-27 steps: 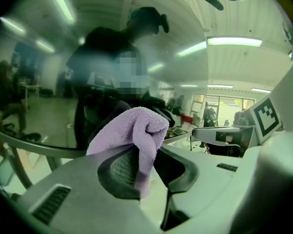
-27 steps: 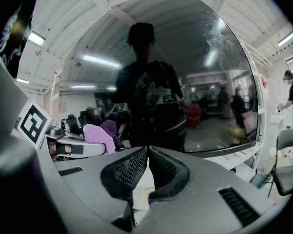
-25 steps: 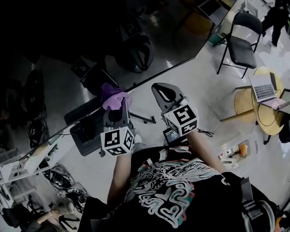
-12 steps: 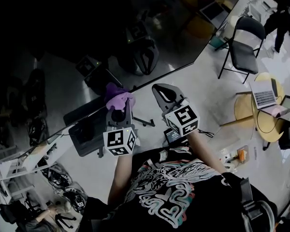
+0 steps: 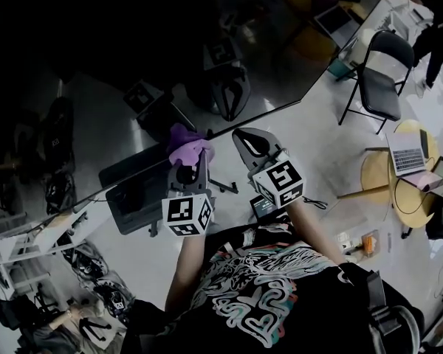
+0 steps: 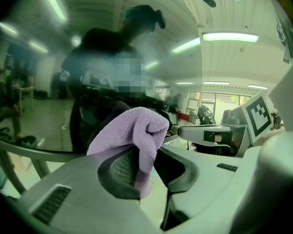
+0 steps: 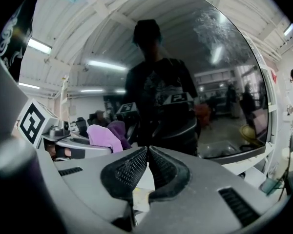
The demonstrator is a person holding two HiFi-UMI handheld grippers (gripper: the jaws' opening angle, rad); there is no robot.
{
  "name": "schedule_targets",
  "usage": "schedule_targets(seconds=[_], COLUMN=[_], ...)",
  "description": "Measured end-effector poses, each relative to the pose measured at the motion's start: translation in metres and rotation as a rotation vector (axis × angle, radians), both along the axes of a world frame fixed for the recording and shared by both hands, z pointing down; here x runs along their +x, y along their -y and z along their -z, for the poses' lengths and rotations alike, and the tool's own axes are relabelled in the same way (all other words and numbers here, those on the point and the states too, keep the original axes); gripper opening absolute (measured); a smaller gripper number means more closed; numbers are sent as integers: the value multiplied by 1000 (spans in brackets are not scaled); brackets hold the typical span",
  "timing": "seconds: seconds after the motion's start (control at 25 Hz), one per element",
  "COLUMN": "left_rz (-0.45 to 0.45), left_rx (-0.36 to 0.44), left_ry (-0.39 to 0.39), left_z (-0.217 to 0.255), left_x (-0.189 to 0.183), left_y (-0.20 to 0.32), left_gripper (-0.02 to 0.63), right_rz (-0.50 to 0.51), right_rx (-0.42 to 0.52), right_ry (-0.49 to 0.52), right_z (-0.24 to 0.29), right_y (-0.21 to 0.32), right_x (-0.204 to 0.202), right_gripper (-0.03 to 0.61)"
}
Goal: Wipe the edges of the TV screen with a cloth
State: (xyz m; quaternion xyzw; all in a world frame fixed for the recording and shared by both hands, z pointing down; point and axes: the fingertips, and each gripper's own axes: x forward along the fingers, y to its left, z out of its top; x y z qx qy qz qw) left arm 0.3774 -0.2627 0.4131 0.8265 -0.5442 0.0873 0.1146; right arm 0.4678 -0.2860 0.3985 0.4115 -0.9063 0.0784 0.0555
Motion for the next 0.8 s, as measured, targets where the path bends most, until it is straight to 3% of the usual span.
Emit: schedule_targets(seconds=[0.8], left_rz=[-57], left_rx=[-19], left_ry=[-10], left_z=[0], left_x=[40], left_y=[14], left_gripper=[86], right_rz=[-7], right_rx=[21], right_ry=[7], right_z=[5], right_y=[9], right_x=[28], right_gripper=[34])
